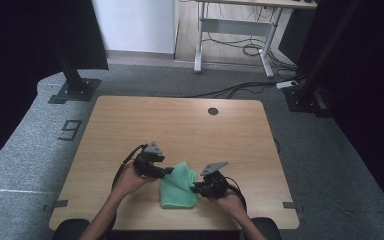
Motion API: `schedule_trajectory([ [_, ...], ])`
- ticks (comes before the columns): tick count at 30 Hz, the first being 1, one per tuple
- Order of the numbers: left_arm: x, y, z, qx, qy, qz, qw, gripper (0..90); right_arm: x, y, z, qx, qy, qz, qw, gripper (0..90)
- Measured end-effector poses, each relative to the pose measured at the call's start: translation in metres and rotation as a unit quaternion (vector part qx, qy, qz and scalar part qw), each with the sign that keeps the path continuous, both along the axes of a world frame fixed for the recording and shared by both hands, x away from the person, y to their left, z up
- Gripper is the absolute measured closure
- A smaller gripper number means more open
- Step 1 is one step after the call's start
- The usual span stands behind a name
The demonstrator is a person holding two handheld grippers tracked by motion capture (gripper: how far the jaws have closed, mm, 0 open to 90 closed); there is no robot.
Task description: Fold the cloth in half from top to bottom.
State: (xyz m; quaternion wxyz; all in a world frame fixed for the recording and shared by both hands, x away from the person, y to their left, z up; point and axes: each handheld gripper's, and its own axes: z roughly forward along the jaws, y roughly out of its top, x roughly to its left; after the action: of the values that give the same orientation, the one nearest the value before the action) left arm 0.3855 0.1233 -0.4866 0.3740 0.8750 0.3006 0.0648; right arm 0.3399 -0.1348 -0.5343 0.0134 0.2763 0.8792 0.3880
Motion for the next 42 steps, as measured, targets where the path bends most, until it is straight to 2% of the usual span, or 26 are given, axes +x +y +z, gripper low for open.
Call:
schedule_trajectory([
  [4, 0.006, -0.018, 0.004, 0.010, 0.001, -0.022, 0.9997, 42.3, 0.000, -0.001, -0.001, 0.003, 0.000, 0.000, 1.0000, 77.3],
  [10, 0.015, -0.032, -0.004, 0.034, 0.028, -0.041, 0.9982, 51.0, 0.001, -0.001, -0.002, 0.004, 0.001, 0.001, 1.0000, 77.3],
  [14, 0.016, -0.031, -0.007, 0.040, 0.052, -0.055, 0.9963, 67.8, 0.001, -0.002, -0.003, 0.006, 0.000, 0.002, 1.0000, 77.3],
  [16, 0.014, -0.029, -0.005, 0.045, 0.053, -0.062, 0.9957, 79.1, 0.001, -0.002, -0.003, 0.006, 0.000, 0.003, 1.0000, 77.3],
  [18, 0.012, -0.027, -0.002, 0.033, 0.055, -0.067, 0.9957, 84.9, 0.002, -0.002, -0.003, 0.007, 0.000, 0.003, 1.0000, 77.3],
  [25, -0.004, -0.017, 0.007, 0.026, 0.041, -0.072, 0.9962, 85.2, 0.002, -0.005, 0.000, 0.011, -0.001, 0.000, 0.9999, 73.2],
  [29, -0.015, -0.007, 0.004, 0.017, 0.041, -0.068, 0.9967, 83.9, 0.003, -0.010, 0.003, 0.023, 0.003, -0.008, 0.9997, 67.4],
  [33, -0.026, 0.002, -0.001, 0.009, 0.042, -0.068, 0.9967, 83.0, 0.003, -0.016, 0.009, 0.031, -0.005, -0.007, 0.9995, 59.6],
  [37, -0.041, 0.008, -0.004, 0.002, 0.042, -0.072, 0.9965, 81.3, 0.004, -0.024, 0.015, 0.043, -0.011, -0.012, 0.9989, 55.5],
  [40, -0.051, 0.013, -0.006, 0.000, 0.043, -0.077, 0.9961, 77.0, 0.006, -0.030, 0.017, 0.046, -0.015, -0.024, 0.9985, 53.9],
  [42, -0.057, 0.016, -0.007, 0.002, 0.042, -0.081, 0.9958, 70.6, 0.007, -0.031, 0.017, 0.043, -0.019, -0.031, 0.9984, 52.5],
])
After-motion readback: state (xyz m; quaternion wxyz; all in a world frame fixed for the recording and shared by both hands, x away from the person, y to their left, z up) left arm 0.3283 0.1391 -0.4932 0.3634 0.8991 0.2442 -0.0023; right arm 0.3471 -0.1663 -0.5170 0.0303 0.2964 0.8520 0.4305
